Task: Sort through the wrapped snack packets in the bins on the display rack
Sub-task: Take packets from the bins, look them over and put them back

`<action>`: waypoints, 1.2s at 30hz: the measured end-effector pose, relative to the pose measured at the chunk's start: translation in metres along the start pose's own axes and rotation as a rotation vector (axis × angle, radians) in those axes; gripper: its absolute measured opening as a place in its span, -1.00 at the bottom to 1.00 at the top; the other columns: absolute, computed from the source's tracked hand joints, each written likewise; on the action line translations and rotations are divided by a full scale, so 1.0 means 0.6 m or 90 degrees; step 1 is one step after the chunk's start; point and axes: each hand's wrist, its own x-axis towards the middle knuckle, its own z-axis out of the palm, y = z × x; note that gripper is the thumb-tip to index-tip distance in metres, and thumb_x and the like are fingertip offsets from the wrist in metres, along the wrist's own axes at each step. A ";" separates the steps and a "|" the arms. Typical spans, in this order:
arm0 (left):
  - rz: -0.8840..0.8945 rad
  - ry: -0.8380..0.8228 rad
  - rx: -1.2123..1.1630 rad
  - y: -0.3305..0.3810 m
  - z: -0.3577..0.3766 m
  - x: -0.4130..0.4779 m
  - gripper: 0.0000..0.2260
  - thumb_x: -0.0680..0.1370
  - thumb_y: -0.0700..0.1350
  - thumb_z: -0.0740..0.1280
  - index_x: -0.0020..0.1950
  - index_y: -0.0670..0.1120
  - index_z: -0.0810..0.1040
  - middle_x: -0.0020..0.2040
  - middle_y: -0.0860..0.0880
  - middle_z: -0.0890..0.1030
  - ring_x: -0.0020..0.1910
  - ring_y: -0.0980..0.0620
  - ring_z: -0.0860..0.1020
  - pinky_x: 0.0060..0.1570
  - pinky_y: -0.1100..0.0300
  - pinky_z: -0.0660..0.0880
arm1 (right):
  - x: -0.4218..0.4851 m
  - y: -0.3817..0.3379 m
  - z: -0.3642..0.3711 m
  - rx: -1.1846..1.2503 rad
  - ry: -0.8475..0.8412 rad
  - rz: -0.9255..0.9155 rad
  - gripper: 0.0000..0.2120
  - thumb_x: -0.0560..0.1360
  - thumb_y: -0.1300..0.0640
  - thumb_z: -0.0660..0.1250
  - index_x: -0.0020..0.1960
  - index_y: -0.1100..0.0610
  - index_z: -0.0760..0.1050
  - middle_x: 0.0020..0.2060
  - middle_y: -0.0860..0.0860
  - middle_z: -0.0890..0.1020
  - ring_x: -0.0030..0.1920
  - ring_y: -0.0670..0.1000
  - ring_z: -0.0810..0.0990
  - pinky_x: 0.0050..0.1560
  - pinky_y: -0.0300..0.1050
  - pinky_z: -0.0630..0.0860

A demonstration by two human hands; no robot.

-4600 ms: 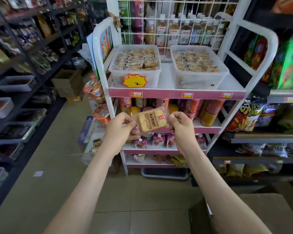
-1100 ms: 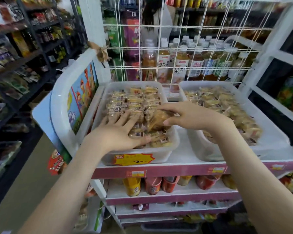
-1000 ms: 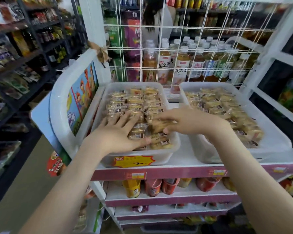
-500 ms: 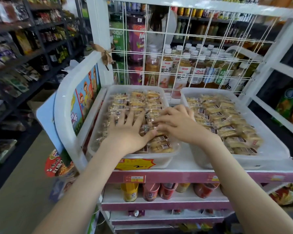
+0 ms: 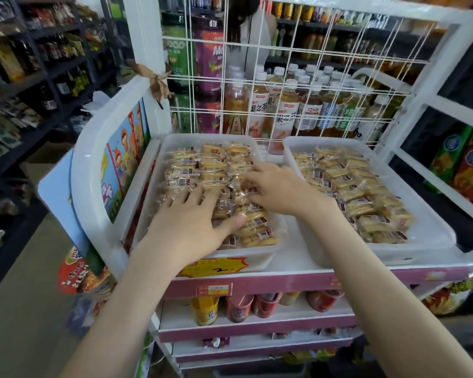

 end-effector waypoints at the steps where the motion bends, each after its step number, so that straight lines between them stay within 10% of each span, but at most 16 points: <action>1: 0.010 0.011 -0.008 0.000 0.001 -0.012 -0.24 0.43 0.49 -0.21 0.57 0.20 -0.16 0.60 -0.01 -0.12 0.57 -0.10 -0.05 0.50 -0.06 -0.02 | 0.001 0.001 -0.002 -0.006 -0.016 0.001 -0.73 0.54 0.01 0.29 0.24 -0.03 0.46 0.20 -0.03 0.44 0.26 0.02 0.41 0.24 0.04 0.31; 14: 0.068 0.105 0.072 0.003 0.025 -0.042 0.02 0.17 0.60 -0.28 0.57 0.17 -0.14 0.60 -0.06 -0.03 0.56 -0.11 0.02 0.49 -0.03 0.04 | -0.014 0.011 -0.022 0.093 -0.035 0.031 -0.74 0.54 0.05 0.28 0.20 0.06 0.43 0.08 0.02 0.60 0.09 0.04 0.55 0.13 0.00 0.48; 24: 0.036 0.104 0.073 0.008 0.024 -0.045 0.00 0.20 0.63 -0.18 0.57 0.20 -0.06 0.60 -0.02 0.03 0.56 -0.08 0.04 0.50 -0.02 0.02 | -0.091 -0.023 -0.062 0.445 0.421 0.052 -0.80 0.55 0.15 0.32 0.17 0.05 0.47 -0.06 -0.18 0.58 -0.09 -0.21 0.57 -0.08 -0.36 0.52; 28: 0.069 0.285 0.096 0.029 0.040 -0.077 -0.15 0.41 0.49 -0.16 0.48 0.01 0.36 0.46 -0.14 0.38 0.49 -0.14 0.26 0.49 -0.12 0.10 | -0.155 -0.056 -0.056 0.603 0.483 0.088 -0.82 0.58 0.18 0.27 0.18 0.06 0.48 -0.13 -0.25 0.56 -0.12 -0.36 0.56 -0.16 -0.44 0.46; 32: 0.143 0.455 -0.075 0.084 0.074 -0.143 -0.39 0.56 0.27 0.07 0.31 -0.17 0.52 0.24 -0.13 0.59 0.26 -0.11 0.54 0.29 -0.04 0.42 | -0.235 -0.075 -0.027 0.771 0.463 0.097 -0.85 0.58 0.15 0.28 0.11 -0.03 0.52 -0.11 -0.15 0.64 -0.07 -0.18 0.62 -0.07 -0.28 0.54; 36: 0.044 0.408 -0.490 0.144 0.100 -0.229 -0.60 0.62 0.04 0.22 0.41 -0.10 0.42 0.17 0.21 0.45 0.06 0.45 0.39 0.00 0.60 0.32 | -0.327 -0.097 0.012 0.997 0.403 0.140 -0.91 0.56 0.18 0.30 0.04 0.04 0.50 -0.21 -0.02 0.67 -0.14 -0.03 0.65 -0.10 -0.14 0.60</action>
